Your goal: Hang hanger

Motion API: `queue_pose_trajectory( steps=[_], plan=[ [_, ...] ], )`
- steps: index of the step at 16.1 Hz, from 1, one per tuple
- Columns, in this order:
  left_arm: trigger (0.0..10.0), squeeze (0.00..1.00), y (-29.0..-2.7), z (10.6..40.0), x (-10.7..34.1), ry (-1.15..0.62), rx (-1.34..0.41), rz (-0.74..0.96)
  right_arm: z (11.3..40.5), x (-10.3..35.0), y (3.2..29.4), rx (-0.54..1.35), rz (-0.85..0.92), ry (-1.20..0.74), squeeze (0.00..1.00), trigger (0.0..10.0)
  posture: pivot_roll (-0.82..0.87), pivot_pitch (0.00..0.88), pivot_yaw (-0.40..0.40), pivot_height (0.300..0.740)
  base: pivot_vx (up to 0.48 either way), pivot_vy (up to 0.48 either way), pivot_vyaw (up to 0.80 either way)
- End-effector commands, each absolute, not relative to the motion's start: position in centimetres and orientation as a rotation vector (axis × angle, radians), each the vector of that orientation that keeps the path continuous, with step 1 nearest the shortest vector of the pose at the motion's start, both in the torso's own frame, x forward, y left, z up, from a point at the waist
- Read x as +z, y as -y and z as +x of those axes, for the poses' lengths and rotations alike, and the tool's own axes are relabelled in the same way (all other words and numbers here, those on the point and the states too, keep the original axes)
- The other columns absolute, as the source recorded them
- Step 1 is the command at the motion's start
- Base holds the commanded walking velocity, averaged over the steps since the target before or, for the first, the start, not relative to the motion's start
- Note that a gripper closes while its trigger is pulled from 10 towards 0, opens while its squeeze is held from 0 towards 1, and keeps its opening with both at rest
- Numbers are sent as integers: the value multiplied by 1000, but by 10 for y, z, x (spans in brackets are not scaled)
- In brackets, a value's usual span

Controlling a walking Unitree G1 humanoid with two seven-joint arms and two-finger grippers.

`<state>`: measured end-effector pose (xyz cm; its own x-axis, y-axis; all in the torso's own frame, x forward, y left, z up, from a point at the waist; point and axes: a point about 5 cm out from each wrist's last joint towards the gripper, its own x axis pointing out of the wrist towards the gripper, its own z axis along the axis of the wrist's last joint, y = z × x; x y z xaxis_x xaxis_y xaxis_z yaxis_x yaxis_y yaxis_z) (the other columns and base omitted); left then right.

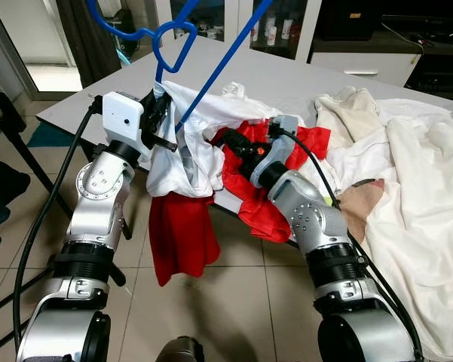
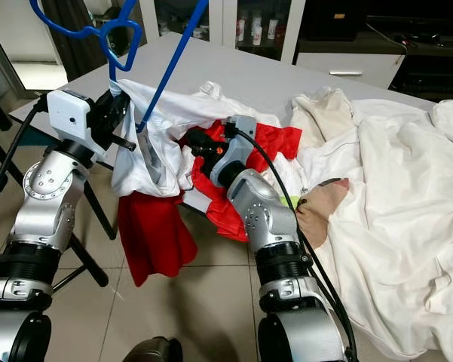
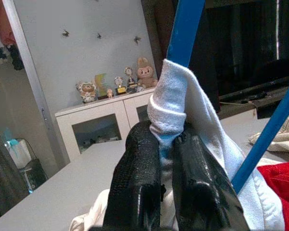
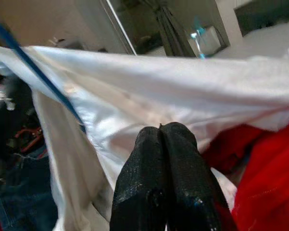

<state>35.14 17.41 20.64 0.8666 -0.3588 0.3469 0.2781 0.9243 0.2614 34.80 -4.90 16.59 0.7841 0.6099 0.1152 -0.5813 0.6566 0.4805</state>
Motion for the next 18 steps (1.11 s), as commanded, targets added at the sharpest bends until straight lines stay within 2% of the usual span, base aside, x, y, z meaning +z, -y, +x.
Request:
queue_pose_trajectory(
  steps=[1, 2, 3, 4, 5, 18],
  plan=[
    [10000, 0, -174, 352, 211, 420, -337, 210, 344, 168, 46, 706, 513, -53, 0, 157, 183, 8, 48, 740, 0, 0, 0],
    [10000, 0, -173, 352, 210, 418, -339, 208, 338, 166, 41, 738, 485, -57, 0, 6941, 182, 9, 47, 740, 0, 0, 0],
    [10000, 0, -173, 352, 210, 418, -339, 206, 333, 164, 37, 763, 461, -64, 0, 10000, 179, 10, 48, 740, 0, 0, 0],
    [10000, 0, -173, 352, 210, 418, -340, 205, 331, 163, 34, 782, 441, -66, 0, 10000, 178, 11, 50, 740, 0, 0, 0],
    [10000, 0, -172, 352, 210, 418, -343, 204, 325, 162, 27, 828, 414, -69, 1000, 10000, 177, 11, 51, 740, 0, 0, 0],
    [10000, 0, -169, 352, 209, 415, -352, 202, 313, 148, -5, 936, 306, -165, 1000, 10000, 175, 11, 51, 740, 0, 0, 0]
  ],
)
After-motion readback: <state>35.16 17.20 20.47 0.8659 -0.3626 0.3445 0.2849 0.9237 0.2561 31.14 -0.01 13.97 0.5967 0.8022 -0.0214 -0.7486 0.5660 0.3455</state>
